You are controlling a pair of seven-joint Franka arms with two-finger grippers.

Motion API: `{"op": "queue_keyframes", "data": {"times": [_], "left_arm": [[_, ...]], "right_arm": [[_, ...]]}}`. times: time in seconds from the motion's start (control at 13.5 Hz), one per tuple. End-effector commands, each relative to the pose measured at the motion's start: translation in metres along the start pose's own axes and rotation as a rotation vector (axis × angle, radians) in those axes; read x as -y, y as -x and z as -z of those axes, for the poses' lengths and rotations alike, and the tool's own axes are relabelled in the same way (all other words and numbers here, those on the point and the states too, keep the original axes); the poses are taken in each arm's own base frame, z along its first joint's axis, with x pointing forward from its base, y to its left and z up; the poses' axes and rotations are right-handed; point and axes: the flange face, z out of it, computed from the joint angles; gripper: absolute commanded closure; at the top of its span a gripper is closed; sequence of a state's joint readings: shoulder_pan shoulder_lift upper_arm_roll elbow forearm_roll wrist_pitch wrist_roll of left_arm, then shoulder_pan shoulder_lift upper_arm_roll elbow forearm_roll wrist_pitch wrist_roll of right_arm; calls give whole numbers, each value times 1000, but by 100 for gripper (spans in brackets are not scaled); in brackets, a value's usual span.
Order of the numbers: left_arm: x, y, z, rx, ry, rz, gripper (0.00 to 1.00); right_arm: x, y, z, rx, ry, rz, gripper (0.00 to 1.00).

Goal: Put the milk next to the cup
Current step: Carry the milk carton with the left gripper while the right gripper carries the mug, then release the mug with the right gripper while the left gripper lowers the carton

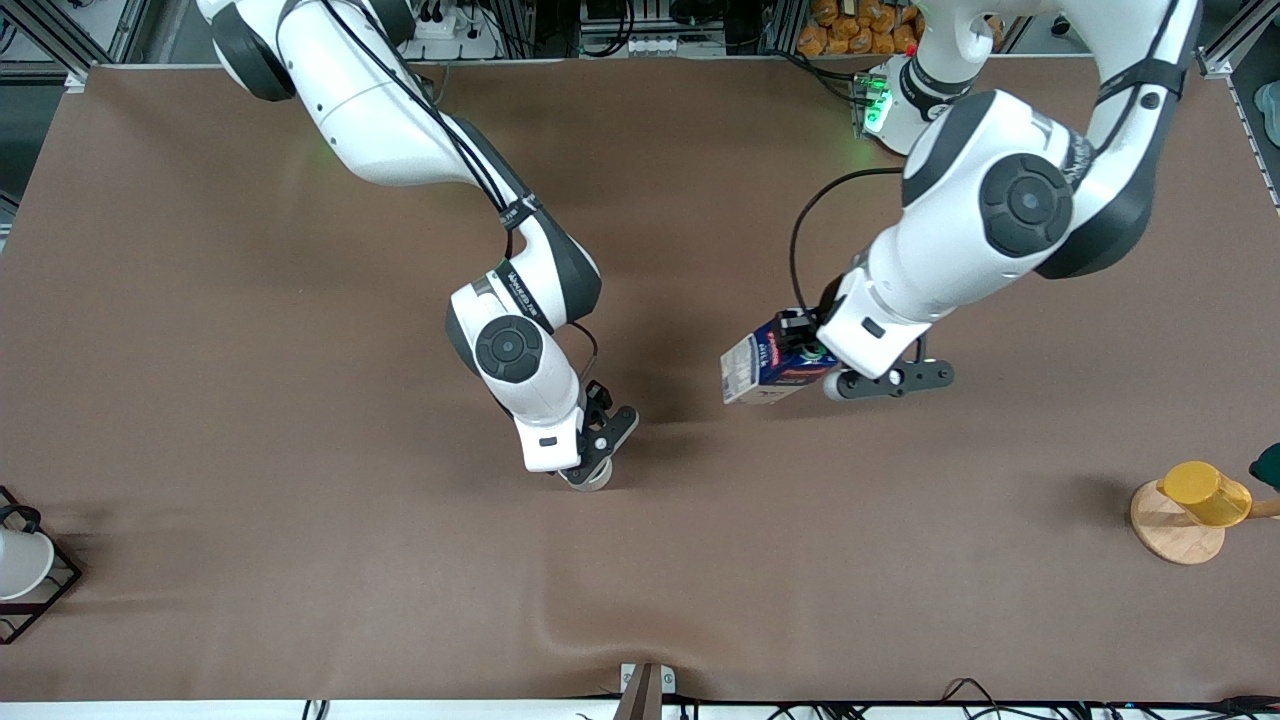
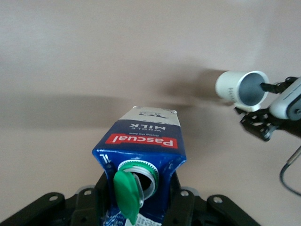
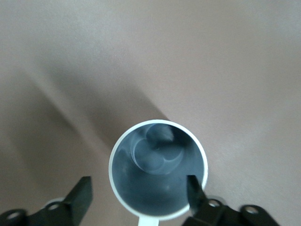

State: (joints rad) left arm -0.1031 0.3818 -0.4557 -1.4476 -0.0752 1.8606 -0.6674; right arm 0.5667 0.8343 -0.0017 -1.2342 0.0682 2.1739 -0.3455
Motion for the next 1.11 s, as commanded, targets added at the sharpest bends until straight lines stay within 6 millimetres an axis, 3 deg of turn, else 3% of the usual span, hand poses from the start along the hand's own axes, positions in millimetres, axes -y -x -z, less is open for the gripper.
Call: {"op": "queue_keyframes", "data": {"times": [0.0,0.07,0.22,0.37,0.67,0.82,1.04], "left_arm": [[-41,13,-26,-27,58,8,50],[-53,17,-38,-36,67,-4,50],[-59,13,-56,-52,61,-31,50],[-85,22,-78,-97,27,-120,50],[-122,30,-123,-96,16,-184,50],[-138,44,-145,-128,-16,-232,50],[-145,53,-155,-146,-54,-262,50]], "right_arm": [[-10,7,48,31,-21,-21,0],[-19,13,64,41,-24,-36,0],[-43,27,92,57,-29,-73,0],[-87,57,120,84,-37,-144,0],[-165,139,170,113,-44,-299,0],[-207,195,191,115,-41,-400,0],[-237,285,224,129,-51,-535,0]]}}
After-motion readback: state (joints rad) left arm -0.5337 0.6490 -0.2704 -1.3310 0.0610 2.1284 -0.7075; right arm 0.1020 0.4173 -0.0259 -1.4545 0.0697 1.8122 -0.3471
